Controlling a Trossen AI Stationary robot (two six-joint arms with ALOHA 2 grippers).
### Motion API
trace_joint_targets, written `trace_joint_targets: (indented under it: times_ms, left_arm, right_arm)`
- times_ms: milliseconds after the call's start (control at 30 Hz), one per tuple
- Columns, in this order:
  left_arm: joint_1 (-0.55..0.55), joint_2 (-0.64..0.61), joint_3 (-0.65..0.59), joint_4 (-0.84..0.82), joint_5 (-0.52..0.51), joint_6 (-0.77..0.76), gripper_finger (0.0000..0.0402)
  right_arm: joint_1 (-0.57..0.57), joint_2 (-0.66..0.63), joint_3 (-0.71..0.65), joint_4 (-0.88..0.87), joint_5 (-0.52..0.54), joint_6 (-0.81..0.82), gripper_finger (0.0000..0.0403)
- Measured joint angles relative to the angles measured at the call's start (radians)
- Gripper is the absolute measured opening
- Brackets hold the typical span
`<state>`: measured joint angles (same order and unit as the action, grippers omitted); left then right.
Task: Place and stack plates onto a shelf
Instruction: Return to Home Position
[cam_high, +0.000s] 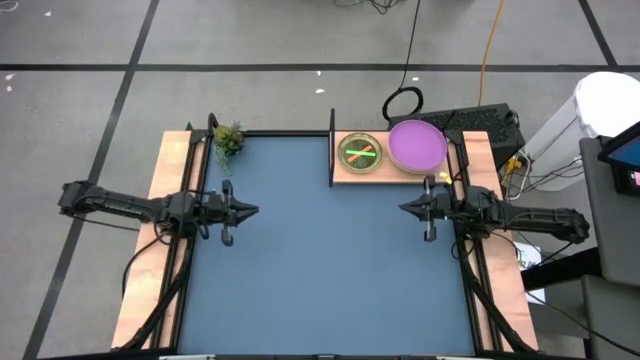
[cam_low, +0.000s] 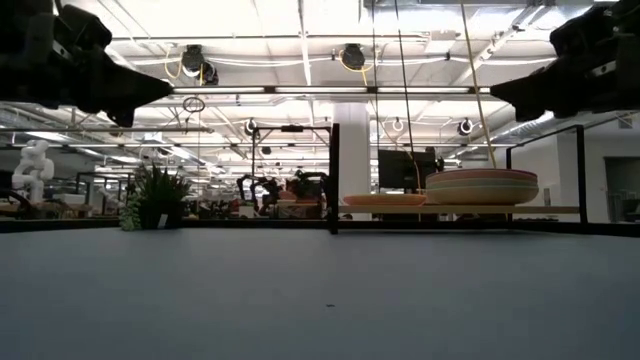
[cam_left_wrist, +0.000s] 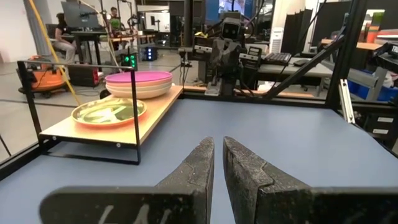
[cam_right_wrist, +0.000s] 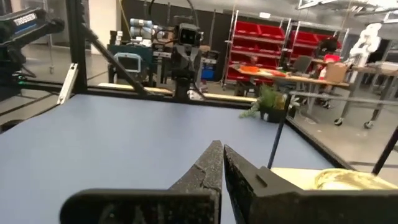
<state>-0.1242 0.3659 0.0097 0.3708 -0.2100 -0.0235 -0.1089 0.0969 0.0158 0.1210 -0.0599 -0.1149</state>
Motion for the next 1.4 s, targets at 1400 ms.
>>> trace_joint_targets:
  times_ms: [1400]
  left_arm:
    - [-0.002,-0.191,0.000,-0.210,0.033,-0.034,0.0039]
  right_arm:
    - [0.155,-0.084,0.034,-0.180,0.057,-0.011,0.0000]
